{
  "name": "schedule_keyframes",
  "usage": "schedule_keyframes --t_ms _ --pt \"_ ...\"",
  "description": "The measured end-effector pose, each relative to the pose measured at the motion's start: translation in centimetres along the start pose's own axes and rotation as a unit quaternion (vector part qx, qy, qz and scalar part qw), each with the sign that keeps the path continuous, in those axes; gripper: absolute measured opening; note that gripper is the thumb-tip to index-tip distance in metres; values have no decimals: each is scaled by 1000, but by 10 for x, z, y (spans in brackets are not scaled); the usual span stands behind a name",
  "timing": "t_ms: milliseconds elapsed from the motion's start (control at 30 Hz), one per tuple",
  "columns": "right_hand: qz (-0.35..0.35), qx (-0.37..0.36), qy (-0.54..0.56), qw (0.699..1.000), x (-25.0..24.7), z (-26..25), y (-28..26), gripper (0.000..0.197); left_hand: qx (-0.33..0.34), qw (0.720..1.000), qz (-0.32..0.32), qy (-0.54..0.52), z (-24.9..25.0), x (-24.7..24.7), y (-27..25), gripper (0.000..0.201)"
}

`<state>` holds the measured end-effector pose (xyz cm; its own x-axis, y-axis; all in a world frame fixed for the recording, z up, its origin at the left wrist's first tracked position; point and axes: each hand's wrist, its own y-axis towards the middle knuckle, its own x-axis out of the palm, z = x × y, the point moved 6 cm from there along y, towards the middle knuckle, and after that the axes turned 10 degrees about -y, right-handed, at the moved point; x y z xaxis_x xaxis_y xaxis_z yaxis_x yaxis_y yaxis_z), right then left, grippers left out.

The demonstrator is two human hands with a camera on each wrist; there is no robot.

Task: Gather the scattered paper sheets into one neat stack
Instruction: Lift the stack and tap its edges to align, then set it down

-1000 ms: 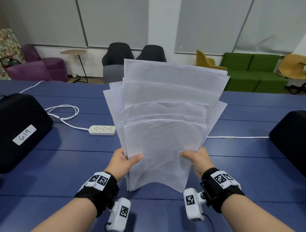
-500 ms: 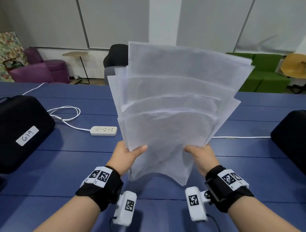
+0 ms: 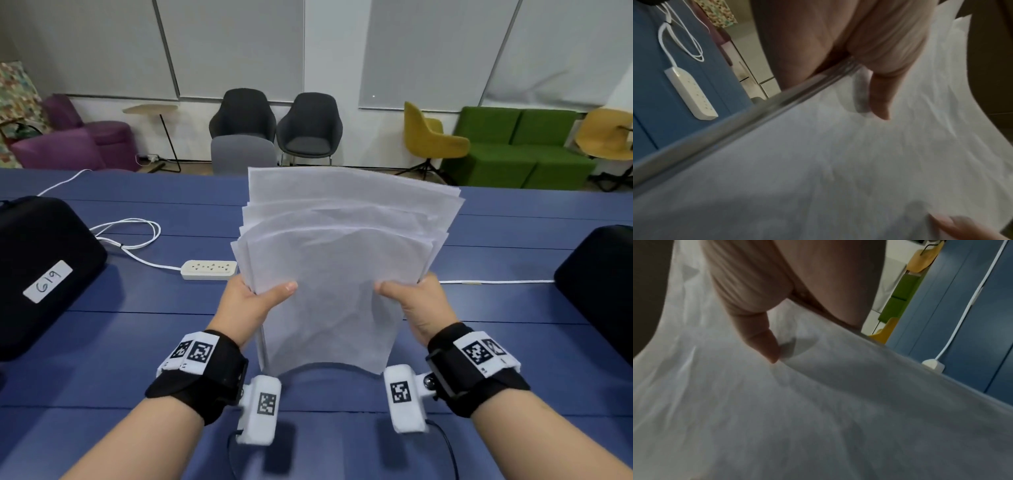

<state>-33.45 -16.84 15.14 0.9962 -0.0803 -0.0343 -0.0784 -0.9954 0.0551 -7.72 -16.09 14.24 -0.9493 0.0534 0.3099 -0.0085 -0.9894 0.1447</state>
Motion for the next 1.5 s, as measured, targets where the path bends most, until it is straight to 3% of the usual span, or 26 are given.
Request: schedule_keyframes --t_ms 167,300,367,433,533,667,800,900,1033,1200,1333,1433,1500 --pt "-20 21 -20 999 0 5 0 47 -40 998 -40 -6 -14 -4 1 59" --pt "20 29 -9 999 10 2 3 35 -2 1000 -2 30 -9 5 8 39" --pt "29 26 21 999 8 -8 5 40 18 999 3 30 2 9 13 34" --pt "24 19 42 999 1 -16 4 48 26 1000 -8 9 11 9 15 41" --pt "28 5 38 999 -9 -19 -2 44 -4 999 -31 -15 6 2 14 58" --pt "29 41 8 999 -2 2 -9 48 -79 996 -38 14 -21 -3 9 57" --pt "39 43 -5 998 4 -1 -6 46 -35 999 0 14 -9 5 9 41" --pt "46 23 -3 999 -4 -14 -4 48 0 1000 -27 -7 11 13 7 42" --pt "59 10 -32 998 -10 -12 -10 48 -26 999 -47 -3 7 13 2 51" --pt "46 2 -18 999 6 -8 -17 51 -42 998 40 5 -3 10 1 38" --pt "67 -22 22 997 6 -30 -20 18 -13 988 132 -82 19 16 4 49" --pt "90 5 78 993 4 -38 -14 30 0 978 186 -92 30 21 10 63" --pt "109 23 67 992 2 -38 -9 35 -10 975 200 -91 31 25 12 54"
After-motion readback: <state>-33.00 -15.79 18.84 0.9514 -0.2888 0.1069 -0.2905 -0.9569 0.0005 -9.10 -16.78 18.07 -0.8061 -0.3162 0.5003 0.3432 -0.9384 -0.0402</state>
